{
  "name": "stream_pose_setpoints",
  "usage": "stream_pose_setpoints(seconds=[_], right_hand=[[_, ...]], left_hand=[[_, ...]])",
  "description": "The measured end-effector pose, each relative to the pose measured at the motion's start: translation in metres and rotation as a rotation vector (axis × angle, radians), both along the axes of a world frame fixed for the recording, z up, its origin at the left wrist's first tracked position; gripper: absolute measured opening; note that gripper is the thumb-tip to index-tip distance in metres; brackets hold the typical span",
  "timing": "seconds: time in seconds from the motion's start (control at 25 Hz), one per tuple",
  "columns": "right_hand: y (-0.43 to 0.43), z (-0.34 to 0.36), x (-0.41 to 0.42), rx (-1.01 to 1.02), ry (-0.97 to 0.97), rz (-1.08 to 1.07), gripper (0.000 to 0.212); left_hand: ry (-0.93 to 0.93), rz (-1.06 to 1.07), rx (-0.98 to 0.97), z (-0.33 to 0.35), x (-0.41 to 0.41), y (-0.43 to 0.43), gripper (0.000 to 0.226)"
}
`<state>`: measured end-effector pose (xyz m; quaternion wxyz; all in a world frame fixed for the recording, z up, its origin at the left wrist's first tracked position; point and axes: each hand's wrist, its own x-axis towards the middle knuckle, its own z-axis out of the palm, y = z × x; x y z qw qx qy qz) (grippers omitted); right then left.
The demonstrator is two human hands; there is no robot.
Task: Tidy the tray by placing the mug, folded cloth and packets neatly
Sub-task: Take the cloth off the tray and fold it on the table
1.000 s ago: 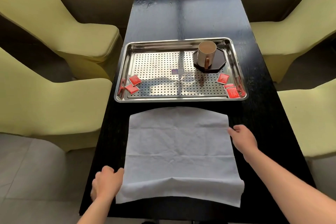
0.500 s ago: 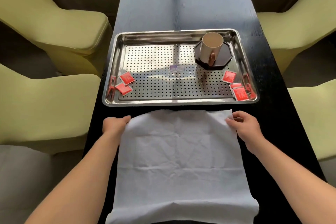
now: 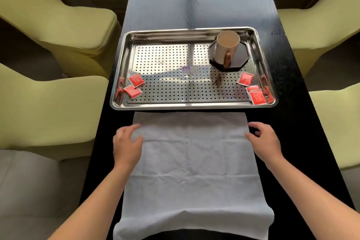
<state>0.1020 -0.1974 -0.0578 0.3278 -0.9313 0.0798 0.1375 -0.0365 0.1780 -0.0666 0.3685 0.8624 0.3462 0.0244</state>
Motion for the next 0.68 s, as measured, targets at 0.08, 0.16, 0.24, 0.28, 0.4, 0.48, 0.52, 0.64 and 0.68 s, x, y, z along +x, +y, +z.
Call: stream_pose_setpoints(seconds=[0.08, 0.16, 0.24, 0.28, 0.4, 0.48, 0.52, 0.64, 0.68], right_hand=[[-0.011, 0.009, -0.033, -0.043, 0.020, 0.161, 0.036], [-0.023, 0.019, -0.072, -0.045, 0.020, 0.232, 0.031], [-0.036, 0.029, -0.110, -0.033, 0.017, 0.198, 0.025], [-0.042, 0.032, -0.126, -0.022, 0.028, 0.146, 0.022], [-0.055, 0.039, -0.162, -0.019, 0.116, -0.040, 0.026], [-0.057, 0.041, -0.175, -0.038, 0.215, -0.067, 0.035], [-0.057, 0.042, -0.180, -0.024, 0.266, -0.060, 0.039], [-0.053, 0.043, -0.186, -0.018, 0.312, -0.027, 0.053], [-0.054, 0.042, -0.187, -0.024, 0.303, -0.040, 0.059]], left_hand=[[0.071, -0.186, 0.027, 0.006, -0.034, -0.010, 0.035], [0.122, -0.297, 0.012, 0.017, -0.079, -0.015, 0.033], [0.173, -0.337, -0.023, 0.029, -0.122, -0.016, 0.033], [0.192, -0.323, -0.044, 0.034, -0.139, -0.016, 0.033], [0.242, -0.092, -0.111, 0.044, -0.172, -0.020, 0.034], [0.343, 0.050, -0.133, 0.050, -0.181, -0.028, 0.038], [0.403, 0.100, -0.191, 0.054, -0.183, -0.033, 0.042], [0.449, 0.216, -0.359, 0.055, -0.188, -0.045, 0.057], [0.408, 0.261, -0.392, 0.054, -0.190, -0.046, 0.061]])
